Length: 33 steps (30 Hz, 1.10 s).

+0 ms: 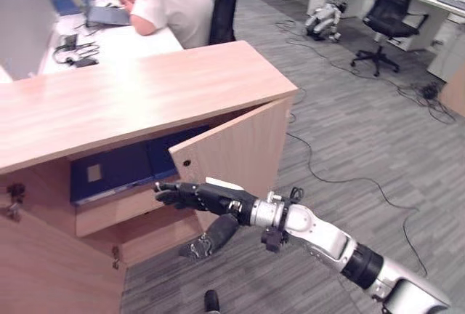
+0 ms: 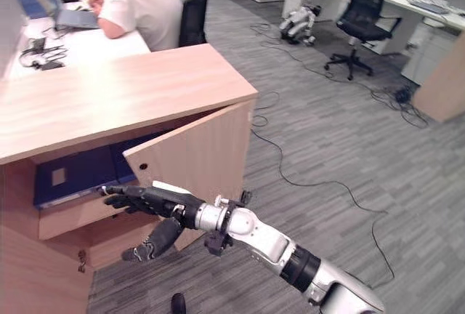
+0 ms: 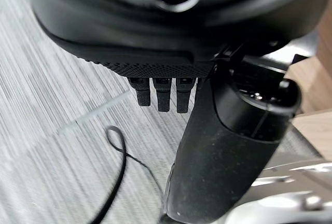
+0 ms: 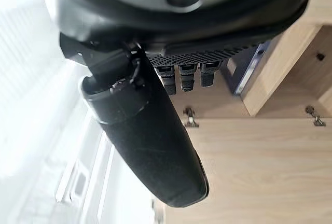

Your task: Put the empty folder in the office cabinet

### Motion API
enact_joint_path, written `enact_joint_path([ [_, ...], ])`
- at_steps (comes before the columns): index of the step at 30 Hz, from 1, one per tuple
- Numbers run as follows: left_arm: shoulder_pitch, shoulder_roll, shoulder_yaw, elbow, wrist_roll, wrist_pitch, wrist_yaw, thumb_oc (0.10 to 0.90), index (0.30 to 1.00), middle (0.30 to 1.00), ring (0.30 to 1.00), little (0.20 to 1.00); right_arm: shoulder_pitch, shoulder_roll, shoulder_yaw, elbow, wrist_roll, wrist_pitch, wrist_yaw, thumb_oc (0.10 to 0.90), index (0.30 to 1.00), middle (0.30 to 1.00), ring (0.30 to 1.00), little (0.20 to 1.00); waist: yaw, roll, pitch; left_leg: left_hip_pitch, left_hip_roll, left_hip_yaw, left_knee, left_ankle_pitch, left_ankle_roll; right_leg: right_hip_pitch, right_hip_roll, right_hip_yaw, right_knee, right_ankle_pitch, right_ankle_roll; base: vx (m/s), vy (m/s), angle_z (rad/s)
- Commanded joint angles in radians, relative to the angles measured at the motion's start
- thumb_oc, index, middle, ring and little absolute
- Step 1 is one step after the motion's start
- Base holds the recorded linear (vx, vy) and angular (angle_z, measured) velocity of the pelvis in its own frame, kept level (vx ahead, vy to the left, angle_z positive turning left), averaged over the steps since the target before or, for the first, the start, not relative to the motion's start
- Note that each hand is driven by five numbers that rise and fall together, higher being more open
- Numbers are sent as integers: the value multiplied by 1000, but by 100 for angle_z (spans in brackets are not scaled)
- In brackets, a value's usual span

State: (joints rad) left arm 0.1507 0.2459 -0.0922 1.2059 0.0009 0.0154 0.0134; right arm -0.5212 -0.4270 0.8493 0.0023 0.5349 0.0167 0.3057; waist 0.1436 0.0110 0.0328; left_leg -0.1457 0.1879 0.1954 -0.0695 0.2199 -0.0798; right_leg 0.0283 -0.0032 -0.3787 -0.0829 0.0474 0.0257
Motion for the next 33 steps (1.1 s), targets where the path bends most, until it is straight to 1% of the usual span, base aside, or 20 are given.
enact_joint_path([
  [1,-110,84,-12,6,-69,-15,18,800,900,900,900,900,-77,-68,-93,-70,-40,-90,-18,800,900,900,900,900,13,-23,120,3,36,-33,32,-40,-65,-12,-18,-15,2,-142,11,-81,-108,107],
  [3,-125,87,4,-12,-108,-23,21,800,900,900,900,900,-12,-151,-144,-37,-137,-94,-50,800,900,900,900,900,22,-7,142,-30,20,-60,21,-32,-80,-16,-38,-98,34,-178,9,-64,-130,155],
  [4,-122,84,13,-16,-121,-23,14,800,900,900,900,900,24,-171,-160,-7,-196,-83,-63,800,900,900,900,900,22,-5,140,-25,8,-47,35,-59,-63,-21,-48,-130,49,-185,9,-67,-110,182],
  [5,-116,82,23,-31,-125,-25,17,800,900,900,900,900,78,-194,-189,9,-257,-80,-77,800,900,900,900,900,19,-10,145,-24,-11,-22,100,-119,-40,-24,-66,-159,70,-189,3,-62,-38,151],
  [6,-115,83,21,-32,-125,-25,18,800,900,900,900,900,81,-194,-191,9,-259,-80,-77,800,900,900,900,900,18,-10,143,-30,-11,-24,110,-125,-39,-26,-67,-161,72,-191,4,-95,-25,119],
  [7,-116,81,26,-38,-128,-27,18,800,900,900,900,900,103,-204,-201,39,-298,-70,-85,800,900,900,900,900,17,-12,148,-26,-24,-4,148,-160,-28,-30,-80,-181,83,-191,-4,-113,-1,84],
  [8,-107,72,37,-37,-139,-23,15,800,900,900,900,900,170,-216,-237,107,-361,-49,-100,800,900,900,900,900,17,-15,154,-20,-47,15,231,-240,-11,-36,-104,-218,101,-196,-11,-112,-2,68],
  [9,-106,72,35,-38,-139,-23,15,800,900,900,900,900,173,-215,-239,107,-363,-49,-100,800,900,900,900,900,17,-15,152,-23,-46,13,238,-245,-10,-36,-104,-220,103,-198,-10,-95,14,102],
  [11,-105,45,37,-19,-151,-20,8,800,900,900,900,900,259,-201,-297,210,-392,-19,-131,800,900,900,900,900,13,-11,154,1,-72,27,283,-311,4,-38,-125,-264,104,-189,-10,-52,62,89],
  [12,-86,19,44,-8,-161,-13,-3,800,900,900,900,900,325,-198,-346,267,-455,2,-145,800,900,900,900,900,6,-2,141,39,-90,47,255,-340,10,-37,-133,-296,87,-175,-3,-12,87,85],
  [14,-81,19,36,-9,-162,-13,-3,800,900,900,900,900,337,-197,-352,267,-462,0,-145,800,900,900,900,900,7,1,136,46,-93,43,246,-338,12,-30,-132,-302,83,-172,1,38,84,97],
  [15,-60,-14,32,12,-152,-2,-17,800,900,900,900,900,381,-165,-397,394,-545,37,-178,800,900,900,900,900,7,20,112,70,-110,51,175,-315,17,-22,-136,-334,63,-148,14,103,155,96],
  [18,-38,-30,47,54,-156,6,-17,800,900,900,900,900,428,-78,-460,608,-583,62,-239,800,900,900,900,900,15,36,75,104,-145,17,46,-270,27,-5,-151,-355,64,-137,26,126,228,66],
  [21,-39,-36,71,92,-191,14,-9,800,900,900,900,900,425,35,-549,870,-499,73,-319,800,900,900,900,900,35,55,63,119,-172,-22,-9,-246,46,-1,-182,-369,111,-142,33,77,219,37],
  [23,-50,-34,91,102,-214,9,3,800,900,900,900,900,412,96,-622,1024,-389,59,-358,800,900,900,900,900,43,67,57,123,-192,-47,-15,-249,59,4,-206,-376,138,-142,41,73,264,54],
  [24,-64,-11,117,114,-219,2,30,800,900,900,900,900,408,134,-700,1147,-284,51,-392,800,900,900,900,900,56,79,49,125,-213,-74,-18,-252,70,13,-234,-393,162,-141,48,59,210,91],
  [25,-66,-9,116,114,-220,1,30,800,900,900,900,900,404,135,-701,1153,-282,48,-392,800,900,900,900,900,55,77,51,126,-214,-76,-18,-252,71,14,-236,-395,164,-142,50,75,318,105],
  [26,-55,20,141,84,-254,-3,33,800,900,900,900,900,403,136,-766,1260,-218,49,-381,800,900,900,900,900,67,98,45,126,-235,-104,-18,-254,80,28,-265,-419,182,-134,62,81,244,54],
  [29,-118,36,159,28,-307,-34,75,800,900,900,900,900,414,155,-802,1313,-184,41,-407,800,900,900,900,900,52,93,32,136,-254,-112,-18,-265,87,38,-287,-413,194,-124,77,90,191,44],
  [33,-126,124,186,-151,-309,-69,134,800,900,900,900,900,429,147,-846,1341,-161,30,-416,800,900,900,900,900,58,83,23,143,-272,-121,-18,-274,98,49,-299,-407,187,-101,100,76,106,4],
])
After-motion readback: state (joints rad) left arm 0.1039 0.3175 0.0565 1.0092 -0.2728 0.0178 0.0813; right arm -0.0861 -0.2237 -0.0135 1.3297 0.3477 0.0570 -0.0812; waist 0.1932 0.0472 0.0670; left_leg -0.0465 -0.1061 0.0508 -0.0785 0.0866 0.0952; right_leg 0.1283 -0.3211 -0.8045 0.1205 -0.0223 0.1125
